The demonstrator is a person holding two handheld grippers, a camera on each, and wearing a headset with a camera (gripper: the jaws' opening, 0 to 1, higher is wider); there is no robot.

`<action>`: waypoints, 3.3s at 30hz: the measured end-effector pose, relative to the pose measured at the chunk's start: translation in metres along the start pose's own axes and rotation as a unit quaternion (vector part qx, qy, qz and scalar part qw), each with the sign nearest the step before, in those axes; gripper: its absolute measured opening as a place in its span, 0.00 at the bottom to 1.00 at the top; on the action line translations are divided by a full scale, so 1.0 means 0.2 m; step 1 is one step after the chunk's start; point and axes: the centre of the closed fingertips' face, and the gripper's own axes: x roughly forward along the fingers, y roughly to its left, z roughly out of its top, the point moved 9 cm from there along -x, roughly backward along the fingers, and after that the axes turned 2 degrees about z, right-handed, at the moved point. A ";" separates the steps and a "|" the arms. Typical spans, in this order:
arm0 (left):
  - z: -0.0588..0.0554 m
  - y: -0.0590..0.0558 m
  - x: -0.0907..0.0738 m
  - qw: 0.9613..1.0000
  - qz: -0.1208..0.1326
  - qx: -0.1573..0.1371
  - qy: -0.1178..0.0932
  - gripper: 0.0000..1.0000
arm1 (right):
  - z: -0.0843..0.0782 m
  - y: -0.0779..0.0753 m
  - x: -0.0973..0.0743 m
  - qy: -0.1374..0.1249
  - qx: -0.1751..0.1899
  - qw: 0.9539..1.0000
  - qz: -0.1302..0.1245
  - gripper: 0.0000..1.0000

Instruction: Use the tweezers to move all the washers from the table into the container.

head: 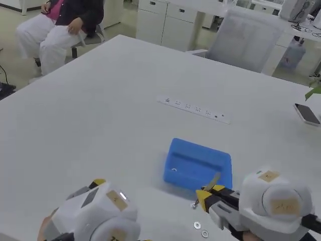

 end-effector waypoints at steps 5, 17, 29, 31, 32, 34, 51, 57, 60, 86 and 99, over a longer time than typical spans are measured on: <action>0.01 0.00 0.00 1.000 -0.005 -0.005 -0.007 0.90 | 0.09 -0.05 -0.02 -0.024 0.012 1.000 -0.004 0.03; 0.00 -0.01 0.00 1.000 -0.008 -0.004 -0.002 0.90 | 0.25 -0.20 0.04 -0.067 0.038 0.997 -0.021 0.03; -0.01 0.00 0.01 1.000 -0.008 -0.008 0.006 0.90 | 0.14 -0.29 0.26 -0.026 0.036 0.999 -0.027 0.03; -0.01 0.00 0.01 1.000 -0.010 -0.005 0.010 0.89 | 0.12 -0.30 0.28 -0.023 0.048 0.998 -0.025 0.03; -0.01 -0.01 0.01 1.000 -0.010 -0.004 0.011 0.89 | 0.11 -0.31 0.29 -0.022 0.049 0.998 -0.025 0.03; -0.01 -0.01 0.01 1.000 -0.011 -0.004 0.012 0.89 | 0.09 -0.32 0.32 -0.018 0.052 0.998 -0.023 0.03; -0.02 -0.01 0.02 1.000 -0.012 -0.004 0.021 0.88 | -0.01 -0.32 0.48 0.023 0.038 0.999 -0.012 0.03; -0.02 -0.01 0.02 1.000 -0.010 -0.003 0.024 0.88 | -0.02 -0.33 0.50 0.029 0.031 0.999 -0.014 0.03; -0.02 -0.01 0.02 1.000 -0.011 -0.004 0.025 0.88 | -0.03 -0.34 0.51 0.032 0.032 0.999 -0.013 0.03; -0.02 0.00 0.02 1.000 -0.006 -0.002 0.025 0.88 | 0.01 -0.36 0.46 0.012 0.049 0.998 -0.023 0.04; -0.01 -0.02 0.01 1.000 -0.014 0.006 0.017 0.88 | 0.06 -0.26 0.16 -0.040 0.062 0.997 -0.037 0.04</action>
